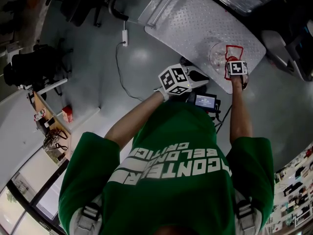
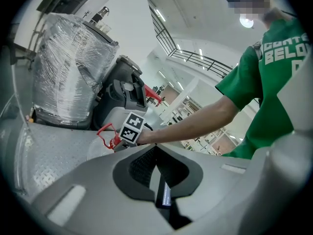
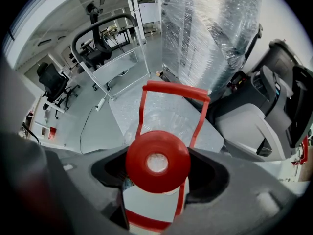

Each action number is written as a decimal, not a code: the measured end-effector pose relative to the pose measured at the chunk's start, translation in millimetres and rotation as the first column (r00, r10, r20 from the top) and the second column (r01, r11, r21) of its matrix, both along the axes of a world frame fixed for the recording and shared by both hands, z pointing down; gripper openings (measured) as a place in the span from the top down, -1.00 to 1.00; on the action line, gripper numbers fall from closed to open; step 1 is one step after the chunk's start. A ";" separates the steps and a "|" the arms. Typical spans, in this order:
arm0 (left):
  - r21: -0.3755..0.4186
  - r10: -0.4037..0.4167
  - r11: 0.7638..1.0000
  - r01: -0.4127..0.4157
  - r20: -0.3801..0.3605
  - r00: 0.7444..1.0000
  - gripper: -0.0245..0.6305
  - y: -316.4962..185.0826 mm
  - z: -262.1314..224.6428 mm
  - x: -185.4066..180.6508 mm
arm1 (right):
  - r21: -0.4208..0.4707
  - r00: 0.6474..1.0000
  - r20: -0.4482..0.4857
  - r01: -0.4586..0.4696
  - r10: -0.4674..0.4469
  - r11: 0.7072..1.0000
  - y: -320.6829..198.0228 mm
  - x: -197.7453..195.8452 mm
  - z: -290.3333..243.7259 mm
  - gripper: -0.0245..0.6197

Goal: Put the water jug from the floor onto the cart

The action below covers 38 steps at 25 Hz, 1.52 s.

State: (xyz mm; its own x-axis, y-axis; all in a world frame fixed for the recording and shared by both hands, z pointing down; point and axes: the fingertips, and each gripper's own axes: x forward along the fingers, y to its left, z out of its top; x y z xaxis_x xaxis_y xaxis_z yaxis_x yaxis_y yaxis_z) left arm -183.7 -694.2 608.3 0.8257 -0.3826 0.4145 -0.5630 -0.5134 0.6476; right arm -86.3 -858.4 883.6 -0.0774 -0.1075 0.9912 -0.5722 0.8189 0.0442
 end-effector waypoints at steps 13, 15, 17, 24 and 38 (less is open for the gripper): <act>0.067 0.021 0.998 -0.022 0.018 1.000 0.90 14.1 -18.5 19.8 | 0.046 0.999 0.053 0.011 -0.014 0.999 18.2 19.2 -65.2 -0.04; 0.073 0.016 0.997 -0.018 0.018 1.000 0.90 19.3 -21.3 23.4 | 0.068 0.995 0.093 0.014 -0.020 0.998 23.8 17.8 -79.0 -0.03; 0.084 0.013 0.996 -0.014 0.017 1.000 0.90 22.7 -24.9 27.0 | 0.115 0.989 0.141 0.017 -0.033 0.993 22.0 15.0 -97.3 -0.03; 0.114 -0.001 0.994 -0.001 0.016 1.000 0.90 41.0 -32.2 41.0 | 0.307 0.950 0.304 -0.034 -0.064 0.951 3.1 21.1 -181.6 0.19; 0.246 -0.072 0.966 0.076 -0.027 0.997 0.90 57.7 -83.4 72.3 | 0.412 0.830 0.555 -0.216 -0.056 0.885 34.6 87.1 -312.0 0.94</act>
State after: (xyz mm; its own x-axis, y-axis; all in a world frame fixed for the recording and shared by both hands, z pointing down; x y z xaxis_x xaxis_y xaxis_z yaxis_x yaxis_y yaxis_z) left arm -111.4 -636.4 524.9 0.7977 -0.5314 0.2850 -0.5949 -0.6160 0.5164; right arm 0.8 -823.8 571.6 -0.5504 -0.5489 0.6291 -0.6745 0.7365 0.0524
